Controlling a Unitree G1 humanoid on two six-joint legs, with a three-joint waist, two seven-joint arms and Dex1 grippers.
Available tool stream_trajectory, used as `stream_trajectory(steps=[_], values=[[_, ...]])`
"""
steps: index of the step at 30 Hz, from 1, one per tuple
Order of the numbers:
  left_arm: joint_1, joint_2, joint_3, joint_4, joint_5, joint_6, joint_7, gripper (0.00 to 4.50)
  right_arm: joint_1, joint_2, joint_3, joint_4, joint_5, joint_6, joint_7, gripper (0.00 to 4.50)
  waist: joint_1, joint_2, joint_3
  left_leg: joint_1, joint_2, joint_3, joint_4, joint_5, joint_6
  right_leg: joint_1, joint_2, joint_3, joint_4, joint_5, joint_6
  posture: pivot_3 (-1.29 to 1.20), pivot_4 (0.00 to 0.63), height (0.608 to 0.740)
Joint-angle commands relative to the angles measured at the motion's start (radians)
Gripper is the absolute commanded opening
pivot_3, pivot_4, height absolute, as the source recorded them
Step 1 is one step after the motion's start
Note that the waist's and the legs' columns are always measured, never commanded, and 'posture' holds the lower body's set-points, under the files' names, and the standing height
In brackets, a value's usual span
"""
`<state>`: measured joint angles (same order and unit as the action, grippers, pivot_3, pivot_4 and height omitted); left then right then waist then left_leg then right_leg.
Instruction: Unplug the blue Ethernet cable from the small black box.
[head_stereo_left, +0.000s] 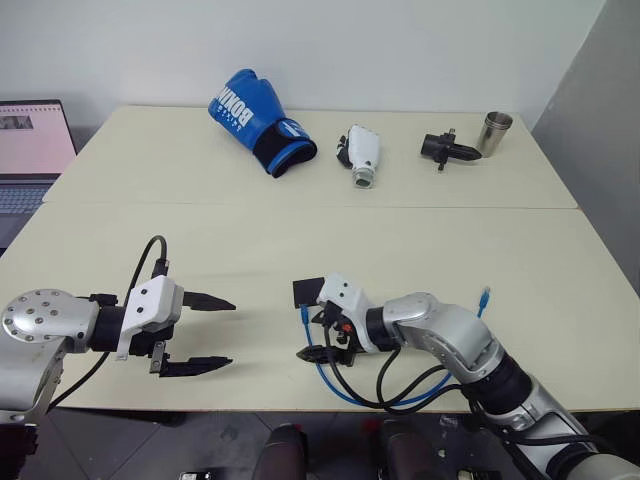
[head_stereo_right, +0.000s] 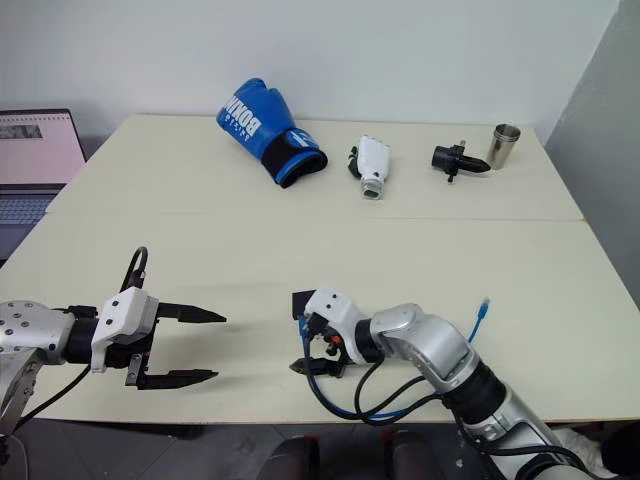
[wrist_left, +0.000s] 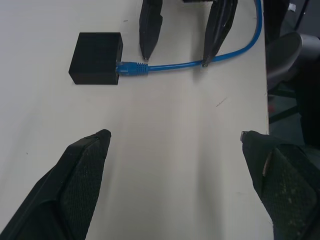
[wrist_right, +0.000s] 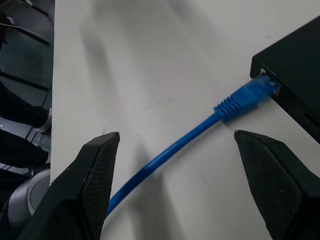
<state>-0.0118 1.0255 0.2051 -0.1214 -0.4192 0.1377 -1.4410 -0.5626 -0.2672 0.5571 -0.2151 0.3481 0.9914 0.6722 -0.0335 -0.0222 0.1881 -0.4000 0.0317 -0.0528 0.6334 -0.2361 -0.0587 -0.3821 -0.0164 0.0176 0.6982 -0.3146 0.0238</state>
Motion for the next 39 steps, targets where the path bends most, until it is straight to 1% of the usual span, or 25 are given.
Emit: stream_trajectory(steps=[1,5,6,7,9,10,11,14,15,16,20,23,26,29,32,34,36,37,39], values=[[-0.013,0.012,0.016,-0.017,-0.006,-0.015,0.002,4.44,-0.018,0.019,0.022,0.012,-0.028,-0.005,-0.011,3.89,0.0,0.0,0.0,0.0,0.0,0.0,0.0,0.0,0.0,0.0,0.0,0.0,0.0,0.0,0.0,0.0,0.15,0.74],[-0.022,0.006,0.006,-0.013,-0.003,-0.019,0.005,4.44,-0.032,0.029,0.049,0.036,-0.06,-0.017,-0.012,3.89,0.0,0.0,0.0,0.0,0.0,0.0,0.0,0.0,0.0,0.0,0.0,0.0,0.0,0.0,0.0,0.0,0.15,0.74],[-0.024,0.004,0.003,-0.011,-0.002,-0.021,0.006,4.5,-0.036,0.03,0.054,0.045,-0.071,-0.025,-0.013,3.52,0.0,0.0,0.0,0.001,0.0,0.0,0.0,0.0,0.0,0.0,0.0,0.0,0.0,0.0,0.0,0.0,0.15,0.74],[-0.027,0.002,0.0,-0.01,-0.001,-0.023,0.008,4.5,-0.039,0.032,0.058,0.053,-0.082,-0.033,-0.014,3.4,-0.001,0.0,0.0,0.001,0.0,0.0,0.0,0.0,0.0,0.0,0.0,0.0,0.0,0.0,0.0,0.0,0.15,0.74],[-0.033,-0.001,-0.005,-0.007,0.001,-0.026,0.012,4.5,-0.042,0.03,0.066,0.067,-0.105,-0.052,-0.018,2.94,-0.002,0.0,0.0,0.001,0.0,0.0,0.0,0.0,0.0,0.0,0.001,0.0,0.001,0.0,0.0,0.0,0.15,0.74],[-0.034,-0.001,-0.007,-0.006,0.001,-0.026,0.013,4.5,-0.041,0.029,0.067,0.071,-0.116,-0.061,-0.022,2.56,-0.002,0.0,0.0,0.001,0.0,0.0,0.0,0.0,0.0,0.0,0.001,0.0,0.001,0.0,0.0,0.0,0.15,0.74],[-0.035,-0.002,-0.007,-0.005,0.001,-0.027,0.014,4.5,-0.039,0.027,0.067,0.074,-0.125,-0.069,-0.025,2.4,-0.002,0.0,0.0,0.001,0.001,0.0,0.0,0.0,0.0,0.0,0.001,0.0,0.001,0.0,0.0,0.0,0.15,0.74],[-0.04,-0.003,-0.011,0.003,0.004,-0.032,0.013,4.5,-0.04,0.012,0.071,0.08,-0.15,-0.096,-0.022,1.59,-0.002,0.0,0.0,0.001,0.001,0.0,0.0,0.0,0.0,0.0,0.001,0.0,0.001,0.0,0.0,0.0,0.15,0.74],[-0.042,-0.003,-0.012,0.005,0.005,-0.033,0.013,4.5,-0.041,0.005,0.072,0.078,-0.158,-0.104,-0.018,1.22,-0.001,0.0,0.0,0.001,0.001,0.0,0.0,0.0,0.0,0.0,0.001,0.0,0.001,0.0,0.0,0.0,0.15,0.74],[-0.044,-0.003,-0.013,0.008,0.006,-0.034,0.013,4.5,-0.044,-0.006,0.074,0.076,-0.169,-0.116,-0.014,1.07,-0.001,0.0,0.0,0.001,0.001,0.0,0.0,0.0,0.0,0.0,0.001,0.0,0.001,0.0,0.0,0.0,0.15,0.74],[-0.057,-0.005,-0.022,0.021,0.009,-0.042,0.013,4.5,-0.055,-0.042,0.057,0.065,-0.183,-0.135,0.008,0.1,-0.001,0.0,0.0,0.001,0.001,0.0,0.0,0.0,0.0,0.0,0.001,0.0,0.0,0.0,0.0,0.0,0.15,0.74],[-0.069,-0.007,-0.028,0.037,0.013,-0.051,0.011,4.5,-0.066,-0.083,0.039,0.057,-0.19,-0.154,0.03,0.05,0.002,0.0,0.0,0.001,0.001,0.0,0.0,0.0,0.0,0.0,0.001,0.0,0.0,0.0,0.0,0.0,0.15,0.74],[-0.089,-0.01,-0.04,0.055,0.019,-0.059,0.01,4.5,-0.081,-0.154,0.015,0.049,-0.202,-0.19,0.074,0.05,0.003,0.0,0.0,0.0,0.0,0.0,0.0,0.0,0.0,0.0,0.0,0.0,0.0,0.0,0.0,0.0,0.15,0.74],[-0.11,-0.014,-0.052,0.07,0.024,-0.062,0.012,4.5,-0.098,-0.24,0.009,0.05,-0.234,-0.273,0.124,0.05,0.004,0.0,0.0,0.0,-0.001,0.0,0.0,0.0,0.0,0.0,0.0,0.0,0.0,0.0,0.0,0.0,0.15,0.74],[-0.129,-0.015,-0.062,0.084,0.028,-0.06,0.014,4.5,-0.113,-0.284,-0.03,0.044,-0.237,-0.308,0.156,0.05,0.001,0.0,0.0,0.0,0.0,0.0,0.0,0.0,0.0,0.0,0.0,0.0,0.0,0.0,0.0,0.0,0.15,0.74],[-0.136,-0.016,-0.064,0.088,0.026,-0.055,0.015,4.5,-0.112,-0.265,-0.094,0.002,-0.171,-0.257,0.17,0.05,-0.002,0.0,0.0,-0.001,0.0,0.0,0.0,0.0,0.0,-0.001,0.0,0.0,0.0,0.0,0.0,0.0,0.15,0.74],[-0.139,-0.016,-0.064,0.092,0.027,-0.052,0.015,4.5,-0.092,-0.24,-0.125,-0.053,-0.122,-0.203,0.172,0.4,-0.007,0.0,0.0,-0.001,0.001,0.0,0.0,0.0,0.0,-0.001,0.001,0.0,0.0,0.0,0.0,0.0,0.15,0.74],[-0.139,-0.015,-0.064,0.094,0.028,-0.052,0.014,4.5,-0.074,-0.217,-0.132,-0.086,-0.098,-0.163,0.162,0.44,-0.008,0.0,0.0,-0.001,0.001,0.0,-0.001,0.0,0.0,-0.001,0.001,0.0,0.0,0.0,0.0,0.0,0.15,0.74],[-0.14,-0.013,-0.064,0.096,0.029,-0.05,0.013,4.5,-0.04,-0.169,-0.134,-0.134,-0.063,-0.093,0.132,0.91,-0.009,0.0,0.0,-0.001,0.001,0.0,-0.001,0.0,0.0,-0.002,0.001,0.0,0.0,0.0,0.0,0.0,0.15,0.74]])
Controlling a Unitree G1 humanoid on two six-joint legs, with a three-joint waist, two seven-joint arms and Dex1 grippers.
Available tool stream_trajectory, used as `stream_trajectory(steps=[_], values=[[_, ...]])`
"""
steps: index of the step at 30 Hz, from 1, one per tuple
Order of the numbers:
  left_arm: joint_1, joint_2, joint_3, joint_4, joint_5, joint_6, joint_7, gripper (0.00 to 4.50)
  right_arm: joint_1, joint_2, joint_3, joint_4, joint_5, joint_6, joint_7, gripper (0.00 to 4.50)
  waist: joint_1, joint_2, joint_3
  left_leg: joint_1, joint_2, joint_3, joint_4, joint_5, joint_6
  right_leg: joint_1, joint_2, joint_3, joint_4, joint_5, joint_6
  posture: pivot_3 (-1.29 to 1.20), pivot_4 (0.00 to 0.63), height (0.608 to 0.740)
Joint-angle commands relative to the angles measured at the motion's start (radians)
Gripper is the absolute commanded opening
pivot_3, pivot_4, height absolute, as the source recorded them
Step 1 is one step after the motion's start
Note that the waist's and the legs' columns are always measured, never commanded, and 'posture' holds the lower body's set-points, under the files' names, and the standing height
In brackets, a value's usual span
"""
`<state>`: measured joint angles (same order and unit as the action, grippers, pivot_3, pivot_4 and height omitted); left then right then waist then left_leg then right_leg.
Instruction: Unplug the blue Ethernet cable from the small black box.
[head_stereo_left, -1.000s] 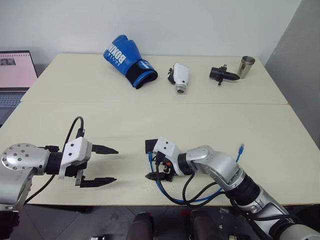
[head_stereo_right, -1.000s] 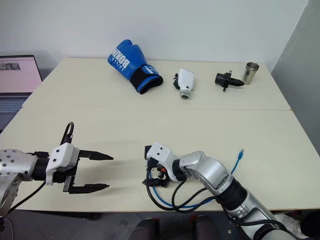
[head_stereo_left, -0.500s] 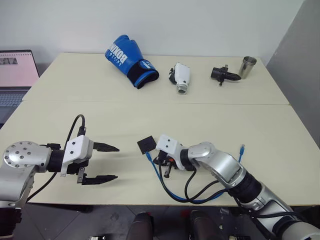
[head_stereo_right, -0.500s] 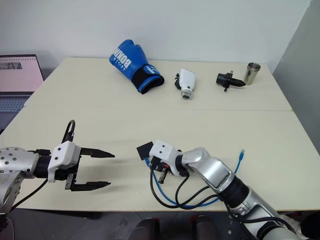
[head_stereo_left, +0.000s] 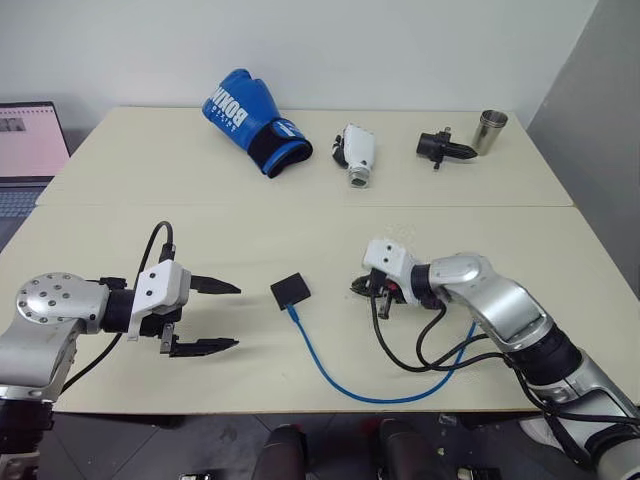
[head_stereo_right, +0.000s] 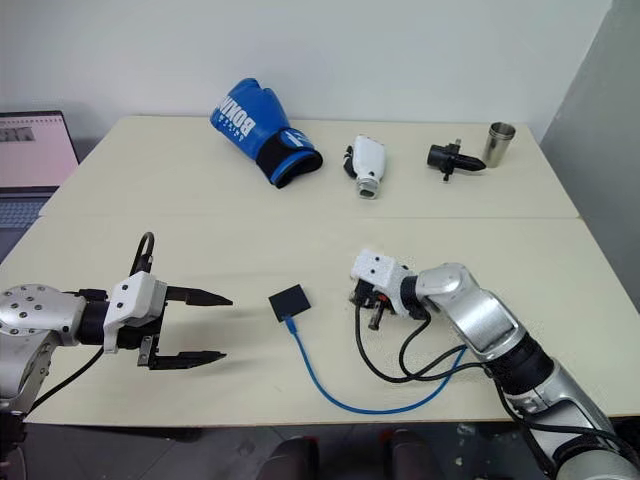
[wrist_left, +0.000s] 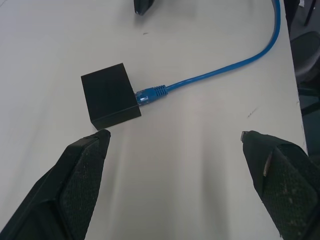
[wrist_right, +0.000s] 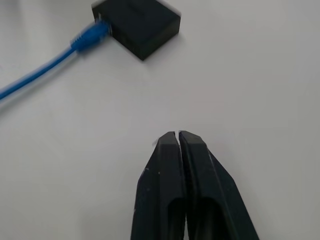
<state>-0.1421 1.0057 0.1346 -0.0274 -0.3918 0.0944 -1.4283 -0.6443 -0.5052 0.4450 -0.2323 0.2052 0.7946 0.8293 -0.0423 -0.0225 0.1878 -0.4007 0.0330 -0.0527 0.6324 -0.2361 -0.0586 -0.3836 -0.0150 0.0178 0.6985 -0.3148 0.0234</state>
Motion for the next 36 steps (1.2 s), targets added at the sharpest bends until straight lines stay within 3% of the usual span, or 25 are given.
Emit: stream_trajectory(steps=[1,7,28,31,36], values=[[-0.01,0.009,0.009,-0.001,-0.002,-0.001,-0.001,4.5,0.057,0.097,-0.009,-0.124,0.08,0.126,-0.049,1.2,0.001,0.0,0.0,0.0,0.0,0.0,0.0,0.0,0.0,0.0,0.0,0.0,0.0,0.0,0.0,0.0,0.15,0.74],[-0.015,0.019,0.014,-0.001,-0.007,0.012,-0.009,4.5,0.069,0.238,0.046,-0.055,0.049,0.19,-0.157,2.55,0.002,0.0,0.0,0.0,-0.001,0.0,0.0,0.0,0.0,0.0,-0.001,0.0,0.001,0.0,-0.001,0.0,0.15,0.74],[-0.002,0.007,0.013,-0.043,-0.005,0.032,0.019,4.5,-0.035,0.357,0.154,0.167,0.07,0.216,-0.076,2.55,0.0,0.0,0.0,0.0,0.0,0.0,0.0,0.0,0.0,-0.001,0.0,0.0,0.001,0.0,-0.001,0.0,0.15,0.74],[0.0,0.006,0.011,-0.044,-0.005,0.03,0.025,4.5,-0.038,0.368,0.148,0.198,0.062,0.211,-0.084,2.08,-0.002,0.0,0.0,0.0,0.0,0.0,0.0,0.0,0.0,-0.001,0.0,0.0,0.001,0.0,-0.001,0.0,0.15,0.74],[0.001,0.002,0.009,-0.042,-0.004,0.026,0.029,4.5,-0.039,0.377,0.129,0.23,0.044,0.197,-0.105,0.85,-0.002,0.0,0.0,0.0,0.0,0.0,0.0,0.0,0.0,-0.001,0.0,0.0,0.001,0.0,-0.001,0.0,0.15,0.74]])
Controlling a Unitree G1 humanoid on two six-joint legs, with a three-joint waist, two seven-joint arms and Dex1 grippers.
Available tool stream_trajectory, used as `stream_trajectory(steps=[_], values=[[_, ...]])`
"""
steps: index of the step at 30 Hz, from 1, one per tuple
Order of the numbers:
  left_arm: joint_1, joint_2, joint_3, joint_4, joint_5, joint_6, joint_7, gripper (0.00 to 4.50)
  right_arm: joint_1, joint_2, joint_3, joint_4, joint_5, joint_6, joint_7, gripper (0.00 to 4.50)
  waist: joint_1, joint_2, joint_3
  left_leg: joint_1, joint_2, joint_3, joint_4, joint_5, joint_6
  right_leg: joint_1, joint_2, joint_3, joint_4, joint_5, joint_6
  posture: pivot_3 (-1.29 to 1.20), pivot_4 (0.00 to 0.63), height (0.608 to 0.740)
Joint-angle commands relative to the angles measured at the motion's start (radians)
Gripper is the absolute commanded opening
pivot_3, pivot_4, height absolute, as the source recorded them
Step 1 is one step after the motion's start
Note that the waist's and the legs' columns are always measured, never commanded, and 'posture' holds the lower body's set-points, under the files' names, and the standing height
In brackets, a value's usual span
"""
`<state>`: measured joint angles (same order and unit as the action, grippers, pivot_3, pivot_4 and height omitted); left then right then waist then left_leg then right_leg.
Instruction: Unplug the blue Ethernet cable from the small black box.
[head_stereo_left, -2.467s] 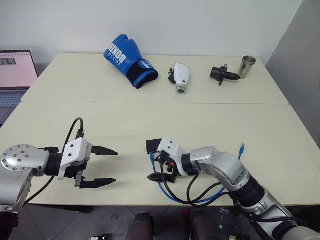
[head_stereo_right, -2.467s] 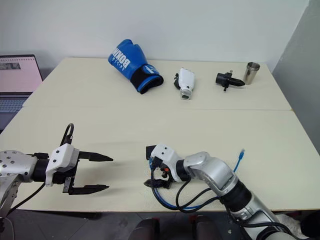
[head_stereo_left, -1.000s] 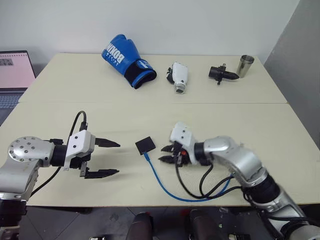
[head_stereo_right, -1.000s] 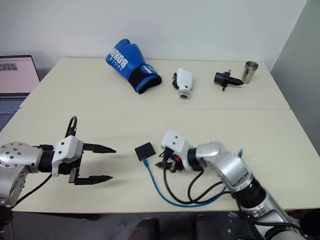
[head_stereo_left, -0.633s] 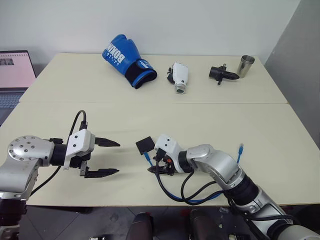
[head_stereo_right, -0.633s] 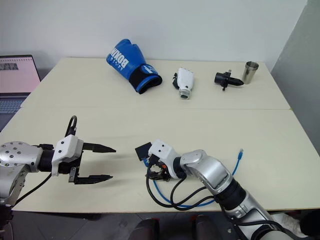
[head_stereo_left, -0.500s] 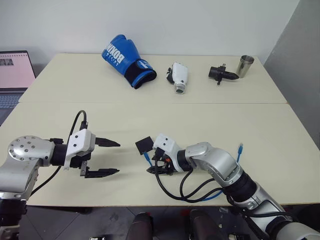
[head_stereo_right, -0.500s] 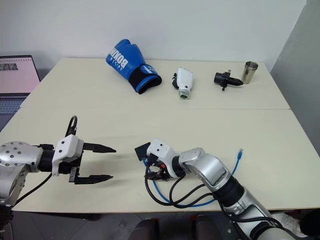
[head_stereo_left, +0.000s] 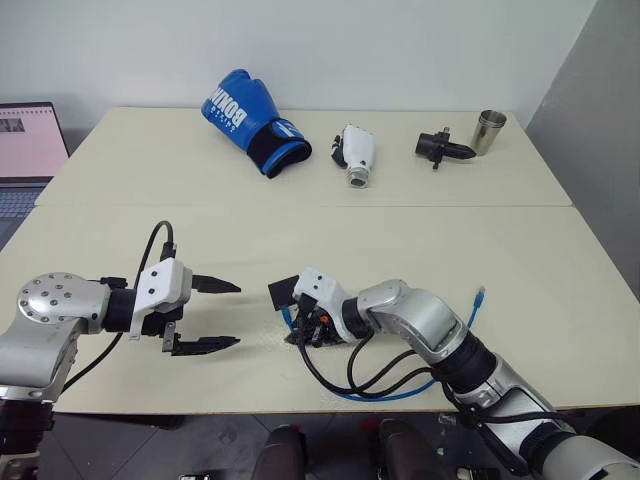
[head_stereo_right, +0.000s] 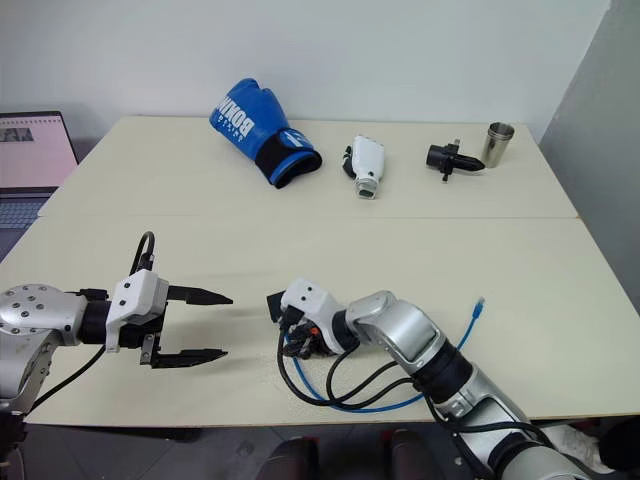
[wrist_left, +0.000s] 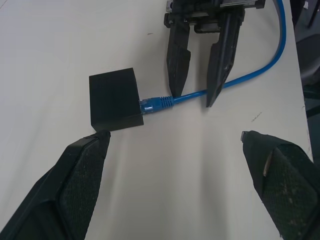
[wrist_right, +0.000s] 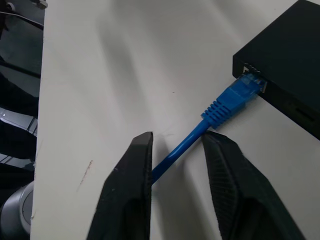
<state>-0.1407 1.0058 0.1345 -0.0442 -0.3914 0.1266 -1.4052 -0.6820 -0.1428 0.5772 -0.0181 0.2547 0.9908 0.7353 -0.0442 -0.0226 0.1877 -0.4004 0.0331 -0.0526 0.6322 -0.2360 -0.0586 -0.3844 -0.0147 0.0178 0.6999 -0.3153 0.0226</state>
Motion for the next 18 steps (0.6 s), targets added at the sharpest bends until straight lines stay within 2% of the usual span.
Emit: stream_trajectory(steps=[1,3,4,10,13,18], values=[[-0.001,0.002,0.009,-0.025,-0.004,-0.007,0.006,4.5,-0.002,0.014,-0.004,0.018,-0.009,-0.003,-0.013,0.57,0.0,0.0,0.0,0.0,0.0,0.0,0.0,0.0,0.0,0.0,0.0,0.0,0.0,0.0,0.0,0.0,0.15,0.74],[-0.004,0.0,0.006,-0.023,-0.004,-0.008,0.006,4.5,-0.001,0.01,-0.002,0.017,-0.013,-0.008,-0.015,0.1,0.0,0.0,0.0,0.0,0.0,0.0,0.0,0.0,0.0,0.0,0.0,0.0,0.0,0.0,0.0,0.0,0.15,0.74],[-0.006,-0.001,0.005,-0.021,-0.003,-0.008,0.006,4.5,0.0,0.009,-0.002,0.016,-0.014,-0.01,-0.018,0.02,0.0,0.0,0.0,0.0,0.0,0.0,0.0,0.0,0.0,0.0,0.0,0.0,0.0,0.0,0.0,0.0,0.15,0.74],[-0.021,-0.008,-0.005,-0.009,0.0,-0.014,0.003,4.5,0.0,-0.023,-0.021,-0.001,-0.012,-0.013,-0.016,0.02,0.0,0.0,0.0,0.0,0.0,0.0,0.0,0.0,0.0,0.0,0.0,0.0,0.0,0.0,0.0,0.0,0.15,0.74],[-0.031,-0.012,-0.007,-0.005,-0.007,-0.009,0.004,4.5,-0.016,-0.11,-0.017,-0.039,-0.027,-0.046,0.028,0.02,0.005,0.0,0.0,0.0,0.0,0.0,0.0,0.0,0.0,0.0,0.0,0.0,0.0,0.0,0.0,0.0,0.15,0.74],[-0.039,-0.016,-0.004,-0.005,-0.023,0.015,0.008,4.5,-0.046,-0.326,0.02,-0.088,-0.106,-0.207,0.14,0.02,0.016,0.0,0.0,-0.001,-0.003,0.0,0.001,0.0,0.0,0.001,-0.003,-0.001,-0.001,0.0,0.0,0.0,0.15,0.74]])
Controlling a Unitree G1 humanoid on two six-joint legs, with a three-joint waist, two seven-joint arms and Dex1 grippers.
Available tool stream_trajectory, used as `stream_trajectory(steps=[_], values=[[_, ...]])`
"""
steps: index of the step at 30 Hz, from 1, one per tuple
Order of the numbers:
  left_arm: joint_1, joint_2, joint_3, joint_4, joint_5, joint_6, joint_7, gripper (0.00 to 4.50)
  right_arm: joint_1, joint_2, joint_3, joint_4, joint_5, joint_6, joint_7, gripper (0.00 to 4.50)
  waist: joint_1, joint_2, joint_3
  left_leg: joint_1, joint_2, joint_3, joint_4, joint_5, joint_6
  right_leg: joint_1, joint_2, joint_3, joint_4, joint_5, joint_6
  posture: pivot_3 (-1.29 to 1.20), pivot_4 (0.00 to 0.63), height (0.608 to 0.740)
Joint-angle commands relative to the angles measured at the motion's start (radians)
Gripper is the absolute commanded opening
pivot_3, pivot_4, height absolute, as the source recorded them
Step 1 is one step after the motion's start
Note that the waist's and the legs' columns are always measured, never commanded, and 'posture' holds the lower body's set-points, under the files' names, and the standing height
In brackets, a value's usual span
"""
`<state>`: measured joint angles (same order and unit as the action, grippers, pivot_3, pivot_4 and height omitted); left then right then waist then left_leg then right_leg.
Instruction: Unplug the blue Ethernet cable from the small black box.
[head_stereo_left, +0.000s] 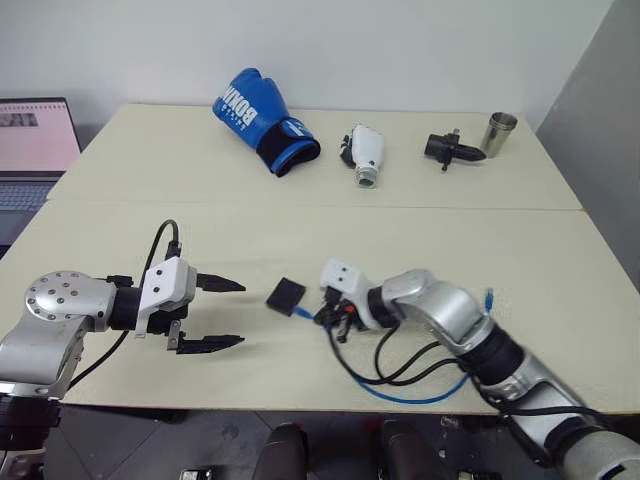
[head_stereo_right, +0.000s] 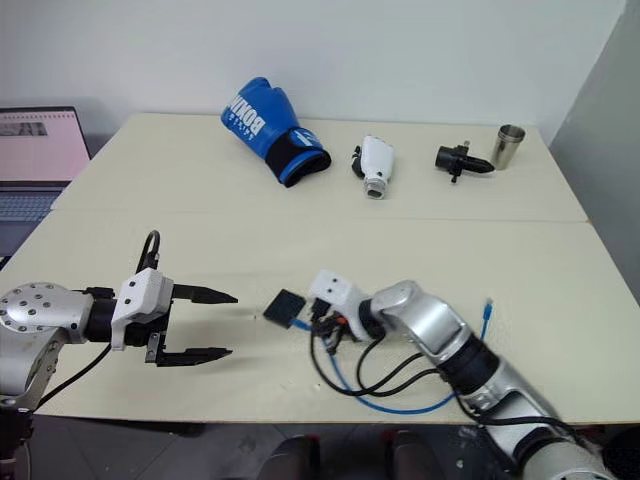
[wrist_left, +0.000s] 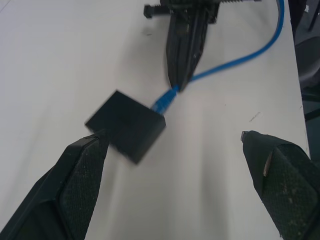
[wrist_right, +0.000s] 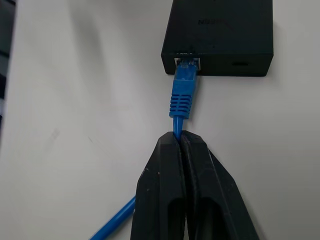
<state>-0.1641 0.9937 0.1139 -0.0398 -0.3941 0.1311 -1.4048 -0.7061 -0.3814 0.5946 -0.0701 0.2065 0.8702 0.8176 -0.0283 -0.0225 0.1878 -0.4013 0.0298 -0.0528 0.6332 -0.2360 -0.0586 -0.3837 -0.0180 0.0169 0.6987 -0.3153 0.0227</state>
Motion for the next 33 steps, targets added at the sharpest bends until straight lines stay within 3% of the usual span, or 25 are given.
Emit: stream_trajectory(steps=[1,4,6,13,23,33], values=[[-0.017,-0.004,0.018,-0.006,-0.022,0.016,0.01,4.5,-0.03,-0.134,0.01,-0.035,-0.085,-0.139,0.082,0.02,-0.002,0.0,0.0,0.0,0.0,0.0,0.0,0.0,0.0,0.0,0.0,0.0,0.0,0.0,0.0,0.0,0.15,0.74],[-0.021,-0.013,0.005,0.012,-0.011,0.02,0.01,4.5,-0.058,-0.267,0.017,0.011,-0.187,-0.334,0.141,0.02,-0.003,0.0,0.0,0.0,0.0,0.0,0.0,0.0,0.0,0.0,0.0,0.0,0.0,0.0,0.0,0.0,0.15,0.74],[-0.027,-0.025,-0.007,0.013,-0.007,0.023,0.013,4.5,-0.071,-0.29,0.017,0.062,-0.229,-0.424,0.151,0.02,-0.004,0.0,0.0,0.0,0.0,0.001,0.0,0.0,0.0,-0.001,0.0,0.0,0.0,0.0,0.0,0.0,0.15,0.74],[-0.066,-0.052,-0.038,0.019,-0.008,0.036,0.02,4.5,-0.061,-0.213,-0.034,0.197,-0.254,-0.561,0.166,0.02,-0.021,0.0,0.0,0.0,0.003,0.0,0.0,0.0,0.0,-0.001,0.003,0.001,0.001,0.0,0.0,0.0,0.15,0.74],[-0.084,-0.074,-0.036,-0.001,-0.027,0.111,0.036,4.5,0.037,-0.145,-0.195,0.114,-0.194,-0.506,0.126,2.44,-0.014,0.0,0.0,0.0,0.002,0.001,0.0,0.0,0.0,-0.001,0.002,0.001,0.001,0.0,0.0,0.0,0.15,0.74],[-0.094,-0.068,-0.034,-0.02,-0.037,0.168,0.041,4.5,0.177,-0.068,-0.3,0.043,-0.101,-0.406,0.053,2.44,-0.012,0.0,0.0,0.0,0.002,0.0,0.0,0.0,0.0,0.0,0.002,0.001,0.001,0.0,0.0,0.0,0.15,0.74]])
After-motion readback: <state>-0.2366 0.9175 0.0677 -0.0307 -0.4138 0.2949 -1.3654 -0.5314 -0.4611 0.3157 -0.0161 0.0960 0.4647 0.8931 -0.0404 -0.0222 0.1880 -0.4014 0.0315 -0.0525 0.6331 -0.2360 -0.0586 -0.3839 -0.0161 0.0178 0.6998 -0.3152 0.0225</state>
